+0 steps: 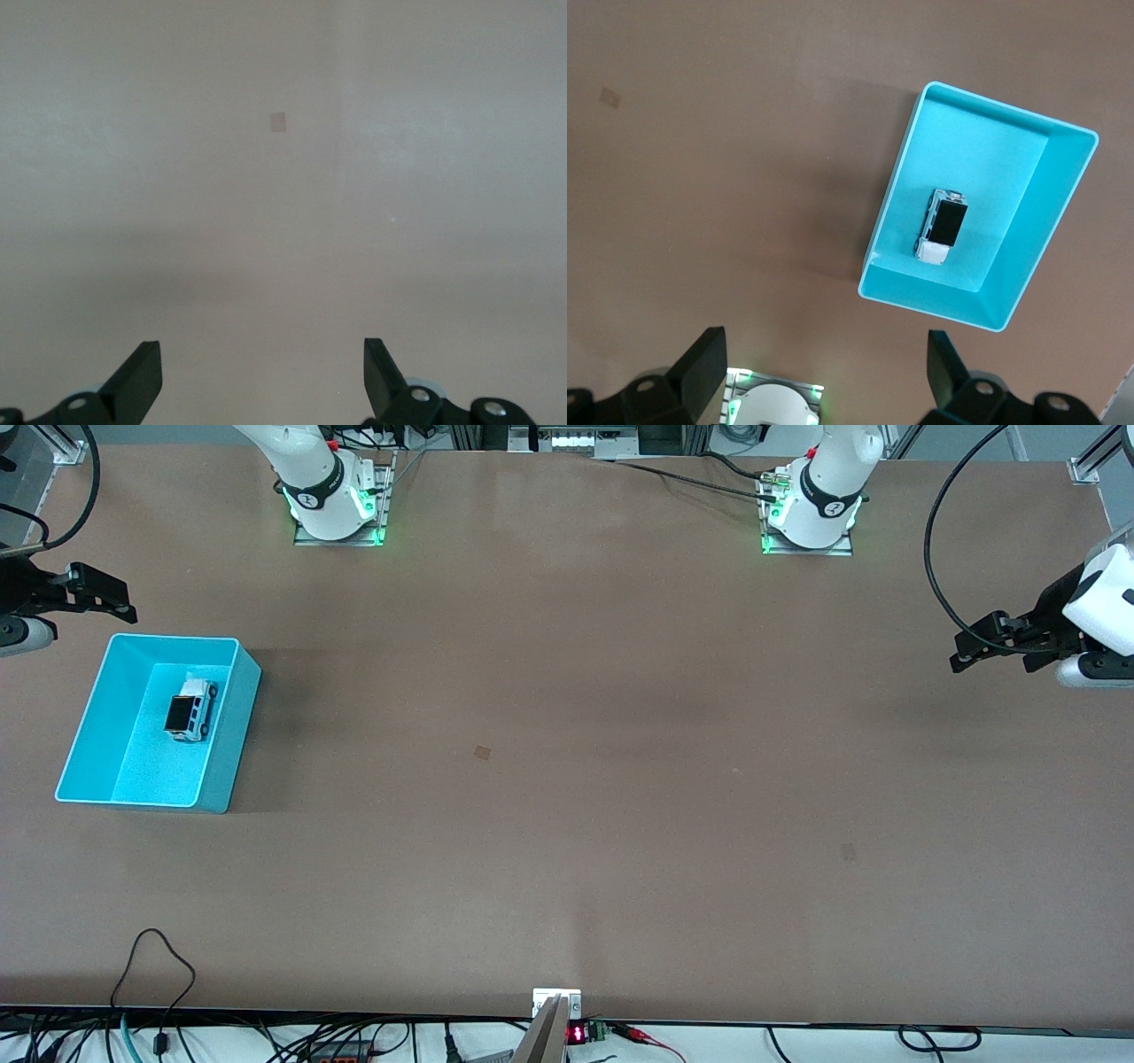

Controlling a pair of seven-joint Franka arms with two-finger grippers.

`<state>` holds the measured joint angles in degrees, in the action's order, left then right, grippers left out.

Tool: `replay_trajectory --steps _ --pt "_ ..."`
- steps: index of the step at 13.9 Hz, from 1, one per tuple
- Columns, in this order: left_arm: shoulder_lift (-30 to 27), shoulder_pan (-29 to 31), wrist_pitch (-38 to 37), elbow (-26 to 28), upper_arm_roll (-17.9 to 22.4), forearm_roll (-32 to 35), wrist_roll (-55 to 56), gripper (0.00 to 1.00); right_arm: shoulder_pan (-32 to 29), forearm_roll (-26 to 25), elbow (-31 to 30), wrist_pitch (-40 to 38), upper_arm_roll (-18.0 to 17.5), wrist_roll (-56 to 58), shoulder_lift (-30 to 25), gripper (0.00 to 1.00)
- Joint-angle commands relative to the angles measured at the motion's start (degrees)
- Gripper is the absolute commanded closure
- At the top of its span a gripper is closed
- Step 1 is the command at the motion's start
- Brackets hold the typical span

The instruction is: Wind and store white jeep toy

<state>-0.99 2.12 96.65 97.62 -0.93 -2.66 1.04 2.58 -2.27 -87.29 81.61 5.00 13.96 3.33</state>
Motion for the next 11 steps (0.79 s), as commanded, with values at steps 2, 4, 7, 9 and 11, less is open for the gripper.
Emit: replay_trajectory --steps 2,4,7,9,11 --pt "-0.77 0.34 0.03 0.46 -0.03 -0.24 -0.25 0.00 0.50 -0.19 0.81 -0.75 -0.60 -7.10 0.28 0.00" --pt "-0.77 0.34 0.03 0.46 -0.03 -0.24 -0.25 0.00 0.50 0.08 0.72 1.00 -0.60 -7.19 0.27 0.00" --pt "-0.77 0.34 0.03 0.46 -0.03 -0.24 -0.25 0.00 0.50 0.34 0.72 1.62 -0.60 -7.28 0.01 0.00" --pt "-0.77 0.34 0.03 0.46 -0.03 -0.24 -0.25 0.00 0.50 0.34 0.72 1.97 -0.60 -7.28 0.19 0.00" --pt "-0.77 0.34 0.03 0.46 -0.03 -0.24 -0.25 0.00 0.41 0.34 0.72 1.97 -0.60 -7.28 0.19 0.00"
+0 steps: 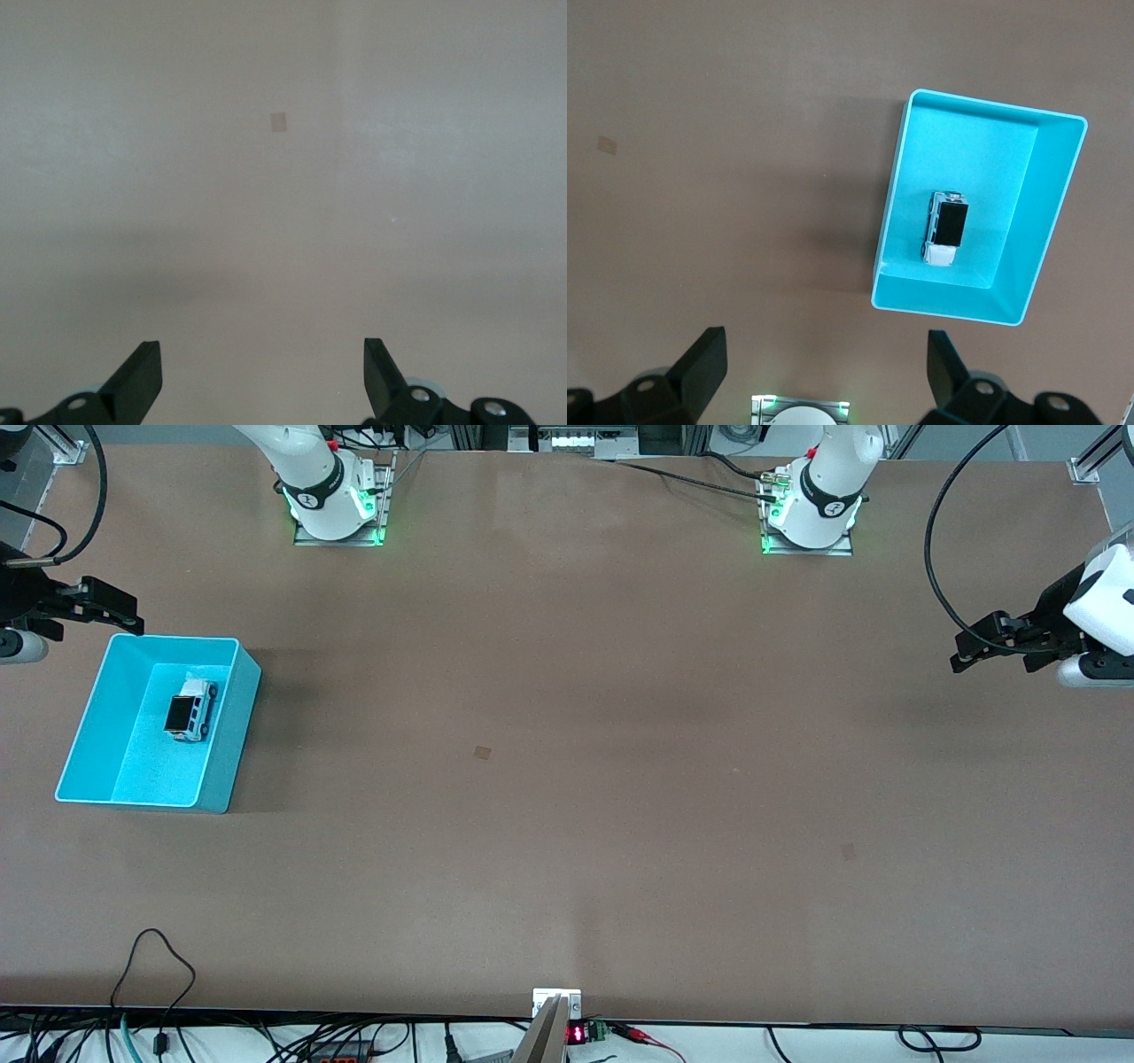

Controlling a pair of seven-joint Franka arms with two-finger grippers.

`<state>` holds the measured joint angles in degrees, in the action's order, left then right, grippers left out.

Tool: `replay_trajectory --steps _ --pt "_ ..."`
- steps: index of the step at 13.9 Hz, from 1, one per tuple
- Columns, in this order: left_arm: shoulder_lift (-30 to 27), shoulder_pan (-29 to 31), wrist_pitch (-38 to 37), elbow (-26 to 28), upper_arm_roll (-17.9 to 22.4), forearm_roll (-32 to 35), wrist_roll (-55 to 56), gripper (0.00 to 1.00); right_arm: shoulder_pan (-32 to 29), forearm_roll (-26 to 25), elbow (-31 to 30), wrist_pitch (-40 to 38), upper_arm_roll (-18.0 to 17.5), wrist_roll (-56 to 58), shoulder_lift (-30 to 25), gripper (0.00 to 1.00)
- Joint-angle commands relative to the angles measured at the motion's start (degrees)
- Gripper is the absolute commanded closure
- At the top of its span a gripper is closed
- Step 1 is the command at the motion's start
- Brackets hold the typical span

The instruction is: Wind and store white jeep toy

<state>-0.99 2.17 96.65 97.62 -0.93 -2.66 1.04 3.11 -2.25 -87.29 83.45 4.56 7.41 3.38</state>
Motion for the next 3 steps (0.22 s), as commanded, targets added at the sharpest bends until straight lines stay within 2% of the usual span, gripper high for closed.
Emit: replay_trajectory --steps 1,3 --pt "-0.77 0.29 0.12 0.46 -0.04 -0.24 -0.25 0.00 -0.12 0.32 0.72 0.22 -0.17 -0.74 0.14 0.00" --pt "-0.77 0.29 0.03 0.46 -0.04 -0.24 -0.25 0.00 -0.12 0.32 0.72 0.14 -0.17 -0.74 0.14 0.00"
